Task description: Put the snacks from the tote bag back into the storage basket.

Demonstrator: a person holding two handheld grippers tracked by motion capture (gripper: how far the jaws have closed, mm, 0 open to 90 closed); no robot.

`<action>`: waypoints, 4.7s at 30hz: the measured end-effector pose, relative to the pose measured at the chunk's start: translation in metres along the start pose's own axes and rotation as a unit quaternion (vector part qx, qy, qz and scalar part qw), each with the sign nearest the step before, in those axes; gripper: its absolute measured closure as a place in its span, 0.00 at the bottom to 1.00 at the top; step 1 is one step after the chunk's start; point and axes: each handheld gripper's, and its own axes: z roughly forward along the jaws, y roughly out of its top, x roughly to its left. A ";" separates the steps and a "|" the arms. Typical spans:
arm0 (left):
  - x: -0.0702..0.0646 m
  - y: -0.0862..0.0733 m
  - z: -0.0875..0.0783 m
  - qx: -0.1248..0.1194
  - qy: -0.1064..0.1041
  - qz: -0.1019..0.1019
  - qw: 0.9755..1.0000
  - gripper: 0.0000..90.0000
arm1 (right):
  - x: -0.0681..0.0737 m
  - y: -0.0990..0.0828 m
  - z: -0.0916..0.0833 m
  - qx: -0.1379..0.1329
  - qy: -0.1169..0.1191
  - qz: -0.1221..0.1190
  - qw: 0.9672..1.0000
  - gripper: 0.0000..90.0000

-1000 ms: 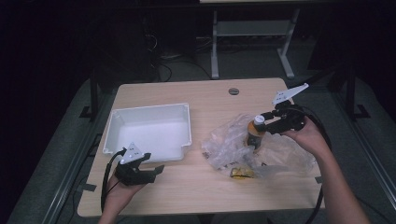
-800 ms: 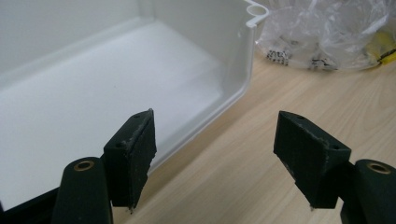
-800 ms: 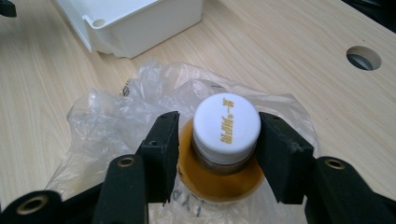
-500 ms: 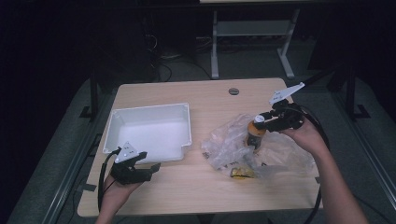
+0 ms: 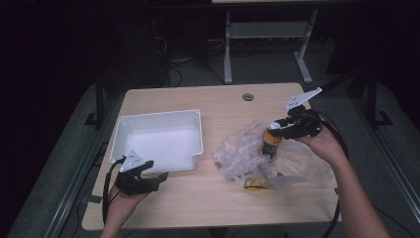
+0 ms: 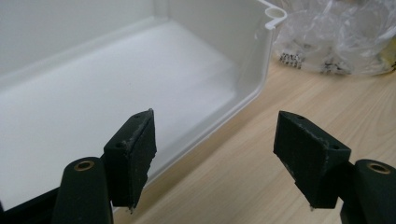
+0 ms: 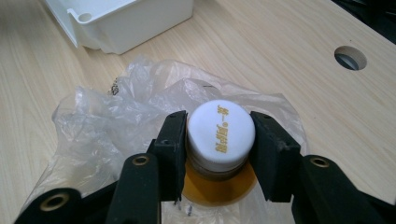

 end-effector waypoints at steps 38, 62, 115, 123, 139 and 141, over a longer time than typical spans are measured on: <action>0.008 -0.006 0.003 0.010 0.017 -0.001 1.000 0.33 | 0.001 0.002 -0.003 0.012 -0.009 0.014 1.000 0.65; 0.017 -0.011 0.001 0.012 0.035 -0.012 0.999 0.33 | 0.002 0.012 -0.020 0.017 -0.022 0.020 0.999 0.65; 0.029 -0.016 0.002 0.018 0.047 -0.026 0.998 0.32 | 0.054 0.132 -0.058 -0.016 0.011 -0.045 0.999 0.66; 0.029 -0.016 0.001 0.020 0.047 -0.025 0.998 0.32 | 0.067 0.151 -0.047 -0.015 0.023 -0.062 0.998 0.66; 0.031 -0.017 0.002 0.022 0.045 -0.028 0.998 0.32 | 0.090 0.178 -0.027 -0.018 0.044 -0.087 0.995 0.66; 0.031 -0.017 0.002 0.023 0.045 -0.028 0.998 0.32 | 0.093 0.181 -0.023 -0.016 0.048 -0.089 0.995 0.66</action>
